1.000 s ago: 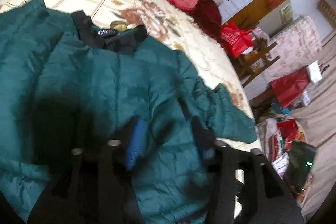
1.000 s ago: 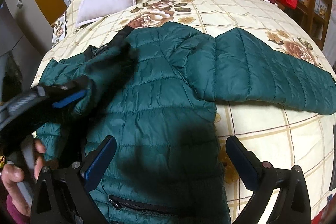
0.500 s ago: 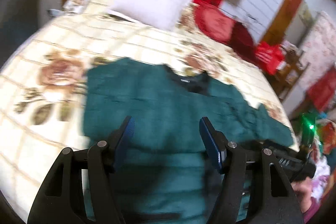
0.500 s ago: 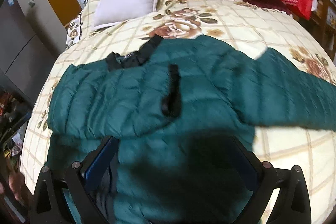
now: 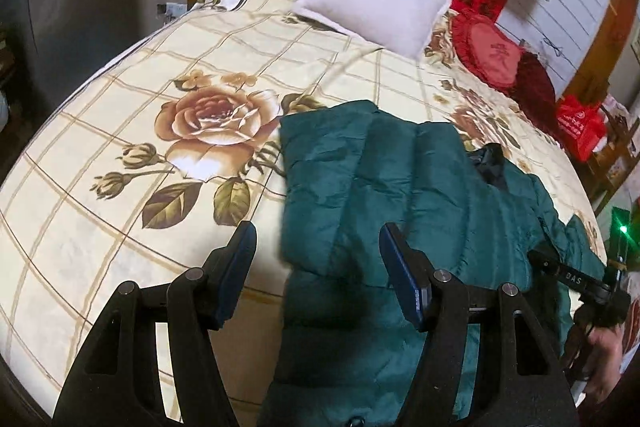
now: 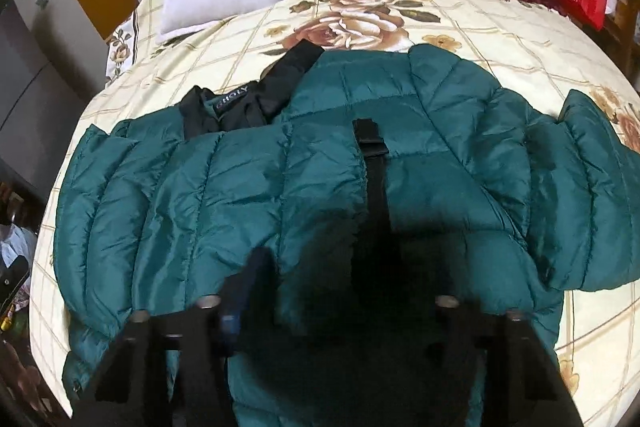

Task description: Fold large clothes

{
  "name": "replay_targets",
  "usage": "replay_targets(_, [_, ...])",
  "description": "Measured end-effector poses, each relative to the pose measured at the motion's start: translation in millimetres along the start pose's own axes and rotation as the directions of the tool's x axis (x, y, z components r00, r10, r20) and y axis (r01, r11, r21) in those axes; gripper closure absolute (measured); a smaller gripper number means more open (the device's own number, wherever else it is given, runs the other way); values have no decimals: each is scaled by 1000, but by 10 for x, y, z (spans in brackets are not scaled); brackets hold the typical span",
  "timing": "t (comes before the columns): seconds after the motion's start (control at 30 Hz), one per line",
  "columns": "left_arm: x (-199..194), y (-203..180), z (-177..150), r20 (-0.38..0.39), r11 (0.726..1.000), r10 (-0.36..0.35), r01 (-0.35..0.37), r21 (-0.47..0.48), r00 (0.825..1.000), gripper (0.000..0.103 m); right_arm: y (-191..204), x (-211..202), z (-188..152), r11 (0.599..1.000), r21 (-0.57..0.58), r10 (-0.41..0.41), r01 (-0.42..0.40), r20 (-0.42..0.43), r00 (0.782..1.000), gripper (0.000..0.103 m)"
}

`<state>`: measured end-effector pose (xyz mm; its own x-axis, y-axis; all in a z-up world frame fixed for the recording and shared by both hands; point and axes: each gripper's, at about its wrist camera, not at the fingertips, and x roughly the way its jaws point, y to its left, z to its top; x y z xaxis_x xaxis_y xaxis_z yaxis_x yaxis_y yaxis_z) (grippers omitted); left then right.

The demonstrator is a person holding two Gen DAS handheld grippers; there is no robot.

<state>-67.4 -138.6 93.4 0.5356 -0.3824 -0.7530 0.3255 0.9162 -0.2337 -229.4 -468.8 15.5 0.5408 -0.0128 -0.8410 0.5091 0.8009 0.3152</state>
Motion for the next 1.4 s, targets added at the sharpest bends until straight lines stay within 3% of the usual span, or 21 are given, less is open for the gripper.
replay_targets(0.1, [39, 11, 13, -5, 1000, -3, 3, -13, 1000, 39, 64, -136, 25, 997, -66, -23, 27, 62, 998, 84])
replay_targets(0.2, [67, -15, 36, -6, 1000, 0, 0, -10, 1000, 39, 97, -362, 77, 988, -129, -65, 85, 153, 986, 88])
replay_targets(0.3, [99, -55, 71, -3, 1000, -3, 3, -12, 1000, 39, -20, -533, 165, 986, -110, -98, 124, 213, 972, 89])
replay_targets(0.5, [300, -164, 66, -30, 1000, 2, -2, -8, 1000, 39, -319, -277, 246, 974, -41, -212, 222, 173, 962, 89])
replay_targets(0.67, [420, -214, 48, -60, 1000, 11, -11, -3, 998, 39, -437, -24, 201, 979, -8, -202, 203, 102, 974, 89])
replay_targets(0.7, [419, -215, 55, -58, 1000, 12, -12, -5, 998, 39, -456, -31, 198, 980, -5, -195, 196, 88, 977, 86])
replay_targets(0.73, [411, -214, 67, -53, 1000, 11, -11, -8, 999, 39, -469, -80, 195, 982, 1, -190, 190, 86, 978, 69])
replay_targets(0.8, [398, -226, 97, -44, 1000, 6, -6, -11, 999, 39, -466, -249, 172, 984, 18, -178, 177, 131, 975, 44])
replay_targets(0.83, [395, -237, 115, -38, 1000, 5, -5, -9, 999, 39, -431, -362, 158, 985, 20, -174, 173, 165, 971, 37])
replay_targets(0.93, [437, -311, 190, -19, 1000, 25, -25, 3, 999, 39, -166, -578, 158, 990, -32, -126, 136, 220, 967, 37])
replay_targets(1.0, [501, -370, 244, -12, 999, 41, -41, 7, 999, 39, 136, -607, 178, 991, -117, -41, 67, 217, 975, 37])
replay_targets(1.07, [581, -416, 298, -8, 999, 50, -50, 5, 999, 39, 474, -513, 202, 980, -197, 24, 14, 189, 982, 37])
replay_targets(1.2, [790, -495, 382, 2, 995, 96, -96, 5, 995, 39, 931, -185, 278, 969, -241, 96, -56, 156, 983, 37])
replay_targets(1.3, [941, -526, 386, -1, 992, 124, -124, 18, 992, 39, 1120, 87, 323, 963, -263, 102, -61, 145, 984, 37])
replay_targets(1.4, [1060, -528, 361, -2, 990, 141, -141, 27, 990, 39, 1223, 371, 324, 952, -305, 51, -8, 132, 990, 37])
